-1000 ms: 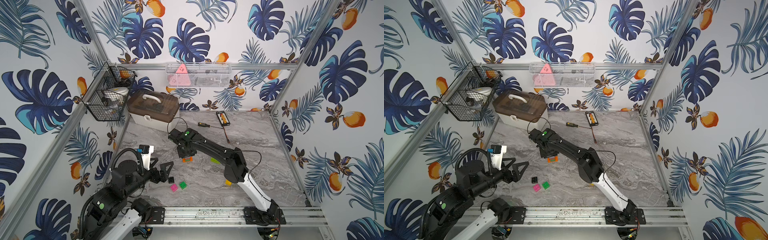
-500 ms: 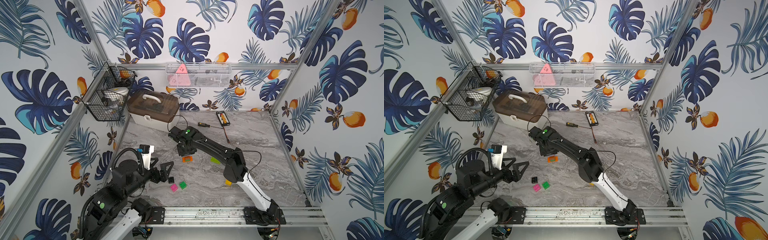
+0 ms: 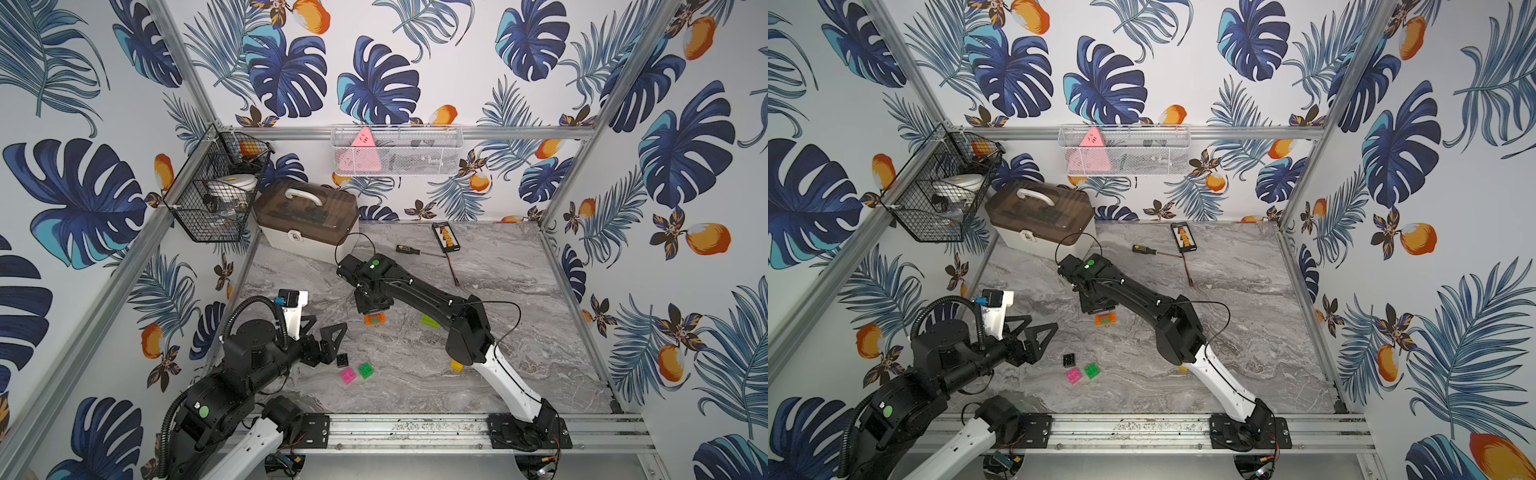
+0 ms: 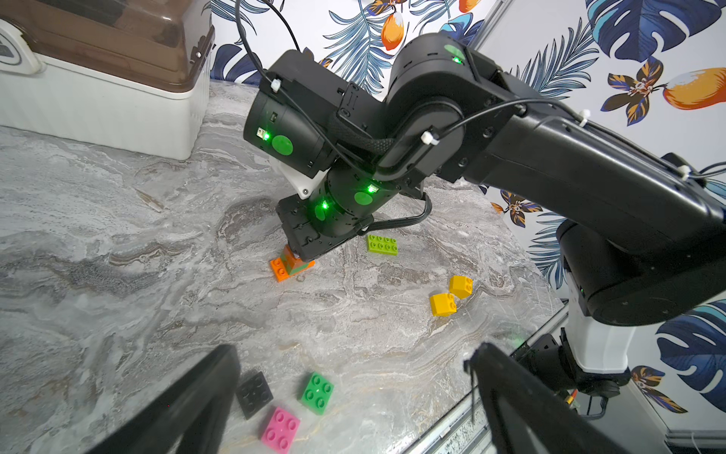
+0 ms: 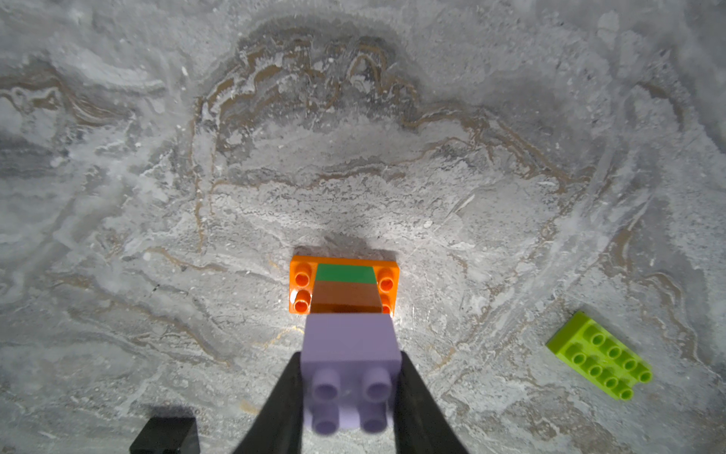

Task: Assemble the number 1 with lego
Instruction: Assemble the lego brick with the lego brick.

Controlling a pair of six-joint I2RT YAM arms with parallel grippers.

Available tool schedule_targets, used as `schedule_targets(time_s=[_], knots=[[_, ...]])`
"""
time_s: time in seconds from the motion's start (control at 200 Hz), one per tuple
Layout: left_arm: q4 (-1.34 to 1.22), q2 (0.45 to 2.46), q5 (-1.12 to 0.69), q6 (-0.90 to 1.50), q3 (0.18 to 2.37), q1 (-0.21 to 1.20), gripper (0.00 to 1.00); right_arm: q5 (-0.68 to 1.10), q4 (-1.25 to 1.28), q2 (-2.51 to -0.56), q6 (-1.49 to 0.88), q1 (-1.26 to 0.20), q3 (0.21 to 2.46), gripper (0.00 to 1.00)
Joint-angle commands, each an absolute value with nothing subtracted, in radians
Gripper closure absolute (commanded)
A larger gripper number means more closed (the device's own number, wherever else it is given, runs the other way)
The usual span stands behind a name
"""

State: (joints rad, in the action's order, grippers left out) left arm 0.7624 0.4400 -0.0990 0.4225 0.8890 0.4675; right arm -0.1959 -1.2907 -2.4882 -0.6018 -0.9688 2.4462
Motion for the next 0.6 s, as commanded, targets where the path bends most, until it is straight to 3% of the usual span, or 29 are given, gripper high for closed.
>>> schedule_targets(time_s=[0.0,0.595], knots=[[0.747,0.439,-0.091,0.423,0.887,0.465,0.01,-0.192,-1.306,-2.492,-0.597,-0.970,2.445,0.74],[0.748,0.437,-0.089,0.423,0.890,0.465,0.01,-0.179,-1.291,-2.497,-0.619,-0.969,2.430,0.74]])
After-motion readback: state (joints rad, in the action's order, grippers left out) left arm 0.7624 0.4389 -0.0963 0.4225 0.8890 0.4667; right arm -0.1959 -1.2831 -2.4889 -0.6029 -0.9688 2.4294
